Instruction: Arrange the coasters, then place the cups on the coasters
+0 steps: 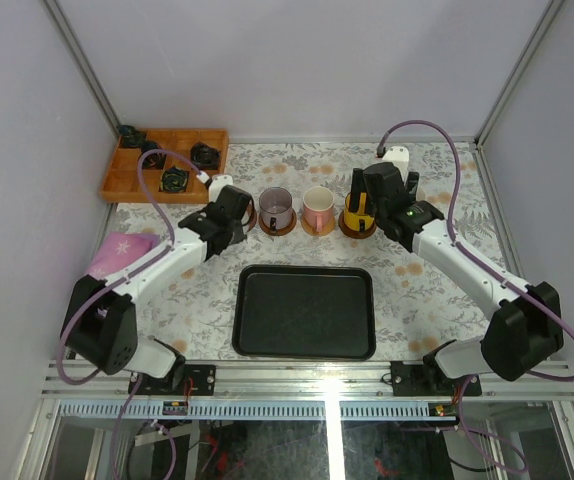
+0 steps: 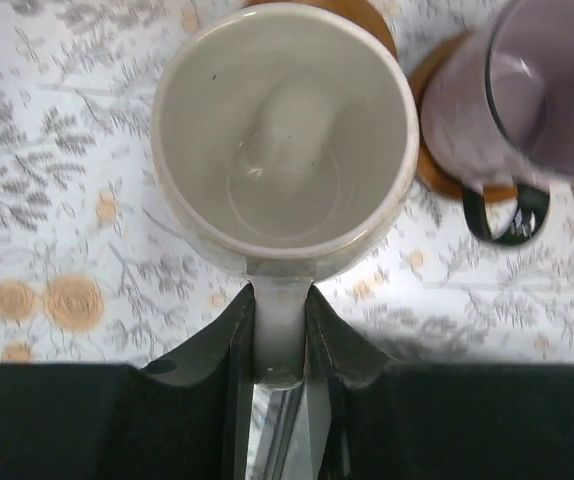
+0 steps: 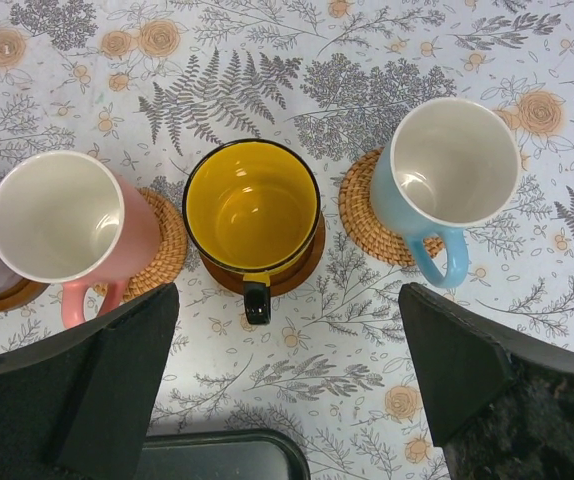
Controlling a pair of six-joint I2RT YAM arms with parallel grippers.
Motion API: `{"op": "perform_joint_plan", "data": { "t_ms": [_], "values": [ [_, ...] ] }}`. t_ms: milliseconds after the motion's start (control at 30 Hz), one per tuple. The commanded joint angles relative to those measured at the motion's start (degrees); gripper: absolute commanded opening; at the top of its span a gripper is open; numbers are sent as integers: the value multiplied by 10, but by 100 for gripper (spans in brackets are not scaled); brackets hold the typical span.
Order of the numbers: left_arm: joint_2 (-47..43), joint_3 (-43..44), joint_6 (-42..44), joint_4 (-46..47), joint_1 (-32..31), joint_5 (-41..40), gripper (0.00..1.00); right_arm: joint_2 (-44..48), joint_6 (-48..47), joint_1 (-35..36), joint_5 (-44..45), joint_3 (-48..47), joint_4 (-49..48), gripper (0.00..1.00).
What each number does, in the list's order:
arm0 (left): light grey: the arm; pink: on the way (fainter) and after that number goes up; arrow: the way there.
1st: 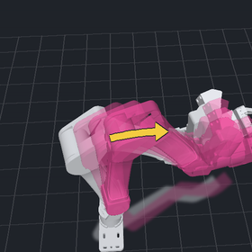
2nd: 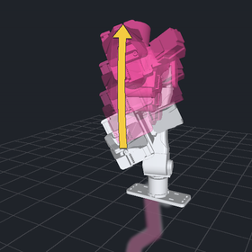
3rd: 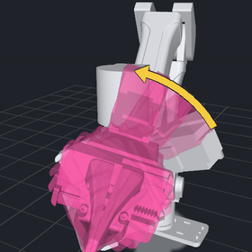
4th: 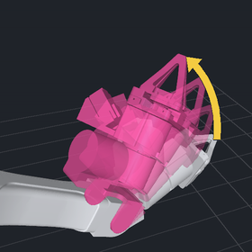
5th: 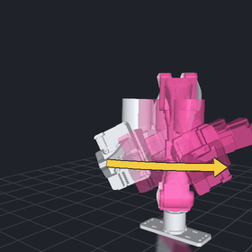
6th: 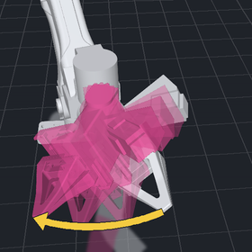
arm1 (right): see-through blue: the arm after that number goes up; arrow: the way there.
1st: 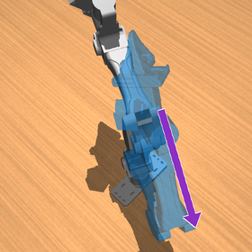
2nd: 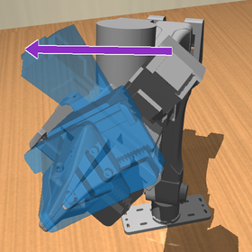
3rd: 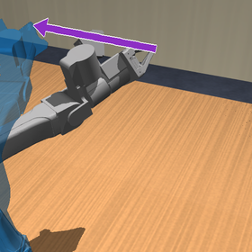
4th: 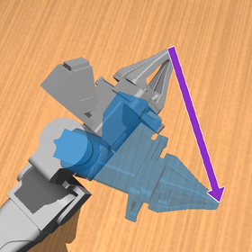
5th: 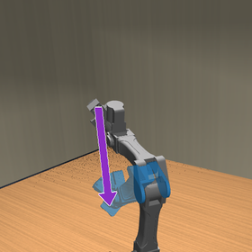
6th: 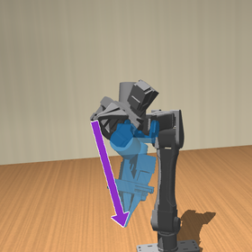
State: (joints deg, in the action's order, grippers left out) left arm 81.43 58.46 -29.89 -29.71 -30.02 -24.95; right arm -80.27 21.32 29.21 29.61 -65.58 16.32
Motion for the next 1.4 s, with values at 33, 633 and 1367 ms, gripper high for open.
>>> {"op": "perform_joint_plan", "data": {
  "t_ms": [33,633,1367],
  "values": [
    [37,44,67,165,71,17,0,-15,-10,-3,23,0,-41,99],
    [110,42,158,271,120,119,0,-44,-6,-3,10,-6,-42,100],
    [125,19,148,244,127,143,0,-50,3,-3,4,-4,-41,100]
  ]
}}
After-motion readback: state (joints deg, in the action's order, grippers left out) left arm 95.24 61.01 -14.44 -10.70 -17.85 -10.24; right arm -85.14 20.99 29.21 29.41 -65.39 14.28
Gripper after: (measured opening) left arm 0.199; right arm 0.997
